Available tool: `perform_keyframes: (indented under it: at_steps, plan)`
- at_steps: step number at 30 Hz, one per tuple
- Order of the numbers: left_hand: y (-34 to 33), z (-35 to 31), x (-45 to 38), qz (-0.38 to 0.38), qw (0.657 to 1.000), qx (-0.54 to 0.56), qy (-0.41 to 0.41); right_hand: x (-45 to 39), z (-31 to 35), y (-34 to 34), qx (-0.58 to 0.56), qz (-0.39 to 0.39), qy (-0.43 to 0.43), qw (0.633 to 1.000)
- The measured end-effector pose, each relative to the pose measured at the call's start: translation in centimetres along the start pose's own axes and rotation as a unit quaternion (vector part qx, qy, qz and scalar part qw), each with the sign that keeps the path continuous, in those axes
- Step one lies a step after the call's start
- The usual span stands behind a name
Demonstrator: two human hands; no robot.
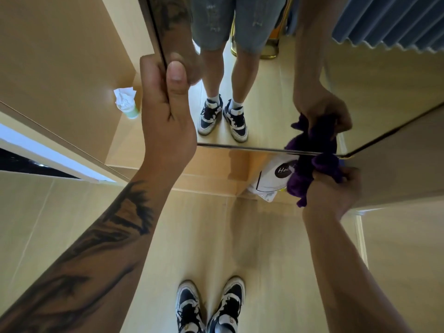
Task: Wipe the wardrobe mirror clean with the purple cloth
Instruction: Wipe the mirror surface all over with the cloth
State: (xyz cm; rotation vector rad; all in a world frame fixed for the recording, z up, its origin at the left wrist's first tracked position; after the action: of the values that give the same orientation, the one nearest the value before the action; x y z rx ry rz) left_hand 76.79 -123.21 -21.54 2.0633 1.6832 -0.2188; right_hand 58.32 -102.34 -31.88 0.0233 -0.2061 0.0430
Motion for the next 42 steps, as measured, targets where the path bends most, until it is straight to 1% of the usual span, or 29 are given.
perform_keyframes:
  at_steps: [3,8,12,15,17,19,22,24,27,30,32,34,36,38,39,40,41,42]
  plan:
    - [0.1,0.0,0.0,-0.012,1.0,-0.015,0.005,-0.3,0.2,0.4,-0.005,0.002,-0.01,1.0]
    - [-0.7,-0.5,0.6,-0.066,0.997,-0.029,0.012,-1.3,1.1,1.5,-0.006,-0.001,-0.015,1.0]
    - [-1.5,-0.7,1.1,-0.108,0.993,-0.04,0.041,-2.2,3.4,3.3,-0.042,-0.021,-0.008,0.999]
    - [-1.9,-0.8,1.3,-0.133,0.989,-0.046,0.044,-3.1,5.7,4.0,-0.07,-0.005,0.012,0.997]
    - [-2.4,-1.1,1.8,-0.132,0.99,-0.041,0.024,-3.8,7.0,4.2,-0.078,0.013,0.035,0.996]
    - [-3.2,-1.1,2.7,-0.116,0.993,-0.026,0.024,-4.4,7.5,4.2,-0.089,0.033,0.049,0.994]
    - [-4.0,-0.6,3.3,-0.106,0.992,-0.051,0.047,-4.9,6.3,4.0,-0.045,0.038,0.044,0.997]
    - [-4.4,-0.5,3.1,-0.113,0.99,-0.062,0.05,-5.5,4.6,3.7,-0.089,0.047,-0.002,0.995]
    - [-4.6,-0.8,3.0,-0.132,0.988,-0.077,0.036,-6.3,2.3,2.9,-0.199,0.04,-0.123,0.971]
    - [-4.7,-0.6,2.9,-0.133,0.988,-0.071,0.024,-5.2,0.6,1.8,-0.237,0.096,-0.23,0.939]
    - [-4.7,-0.4,2.8,-0.13,0.989,-0.065,0.022,-4.6,0.1,1.6,-0.254,0.12,-0.27,0.921]
    - [-4.7,-0.2,2.7,-0.127,0.989,-0.068,0.017,-5.2,0.6,1.7,-0.287,0.092,-0.251,0.92]
    - [-4.7,-0.1,2.6,-0.129,0.989,-0.072,0.017,-6.0,1.6,2.3,-0.299,0.042,-0.179,0.936]
    - [-4.6,-0.1,2.6,-0.131,0.988,-0.077,0.014,-6.2,2.8,2.8,-0.233,0.029,-0.078,0.969]
    - [-4.6,-0.1,2.6,-0.133,0.988,-0.077,0.012,-6.2,3.1,2.9,-0.198,0.03,-0.042,0.979]
    - [-4.6,-0.1,2.6,-0.134,0.988,-0.076,0.011,-6.2,3.1,2.9,-0.182,0.031,-0.027,0.982]
    - [-4.5,0.0,2.5,-0.134,0.988,-0.072,0.01,-6.3,2.9,2.9,-0.175,0.034,-0.034,0.983]
    - [-4.5,0.0,2.5,-0.136,0.988,-0.068,0.011,-6.6,2.4,2.8,-0.177,0.042,-0.062,0.981]
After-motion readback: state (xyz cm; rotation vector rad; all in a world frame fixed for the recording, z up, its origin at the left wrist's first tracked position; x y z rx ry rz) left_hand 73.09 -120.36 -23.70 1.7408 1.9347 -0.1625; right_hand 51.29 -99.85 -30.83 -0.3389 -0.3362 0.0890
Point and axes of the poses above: each hand's wrist, its own x-axis away from the middle knuckle, its own y-axis out of the back of the hand, z = x × y, the point moved 3 cm from there along -x, towards the middle knuckle, and after that the axes turned 7 degrees about -x, right-handed, at the moved point
